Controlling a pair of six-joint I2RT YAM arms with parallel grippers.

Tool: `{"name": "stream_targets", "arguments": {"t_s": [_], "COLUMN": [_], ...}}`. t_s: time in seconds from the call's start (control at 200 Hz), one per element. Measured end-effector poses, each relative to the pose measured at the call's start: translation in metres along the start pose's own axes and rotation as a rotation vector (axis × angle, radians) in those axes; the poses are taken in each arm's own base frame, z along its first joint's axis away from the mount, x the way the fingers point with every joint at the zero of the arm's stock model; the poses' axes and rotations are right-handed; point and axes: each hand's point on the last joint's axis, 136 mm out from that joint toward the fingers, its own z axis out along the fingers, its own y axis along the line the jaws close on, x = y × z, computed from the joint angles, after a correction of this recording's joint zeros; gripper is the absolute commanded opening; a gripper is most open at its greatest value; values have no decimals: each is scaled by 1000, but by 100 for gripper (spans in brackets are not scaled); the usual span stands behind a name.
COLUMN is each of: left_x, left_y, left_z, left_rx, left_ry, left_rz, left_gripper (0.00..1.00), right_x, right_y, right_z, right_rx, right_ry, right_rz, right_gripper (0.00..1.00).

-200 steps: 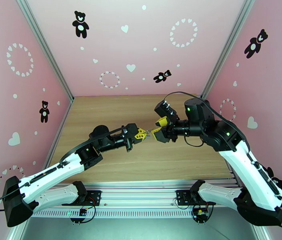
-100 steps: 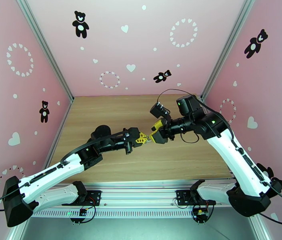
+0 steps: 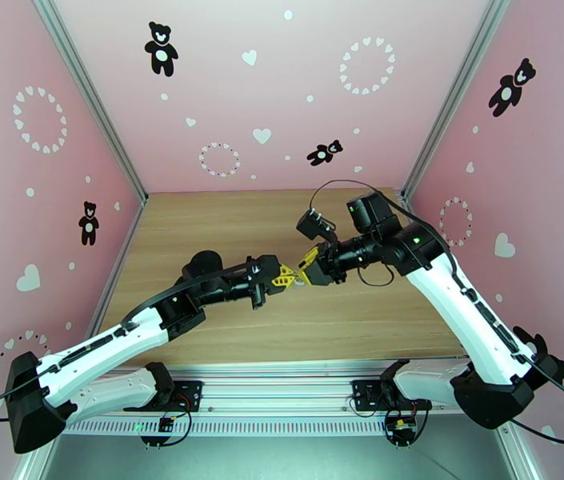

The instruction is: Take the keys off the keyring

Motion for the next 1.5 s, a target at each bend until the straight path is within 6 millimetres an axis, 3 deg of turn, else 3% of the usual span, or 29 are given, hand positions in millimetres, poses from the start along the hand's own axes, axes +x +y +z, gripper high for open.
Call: {"name": "stream_targets", "arguments": {"t_s": [0.451, 0.951, 1.166, 1.292, 1.497], "left_x": [6, -1, 0, 3, 3], "left_y": [12, 23, 23, 24, 24], "left_z": [3, 3, 4, 8, 9], "left_rx": [-66, -116, -115, -113, -112], "left_ry": [33, 20, 24, 32, 32], "left_rz": [-7, -13, -16, -28, -30], "left_gripper": [0, 0, 0, 0, 0], "right_x": [2, 3, -7, -9, -11], "right_y": [5, -8, 1, 7, -4], "right_z": [1, -3, -20, -15, -9], "right_rx": [-7, 121, 197, 201, 232], "right_ry": [11, 25, -8, 4, 22], "right_rz": [24, 28, -81, -129, -150], "right_gripper": [17, 39, 40, 41, 49]}}
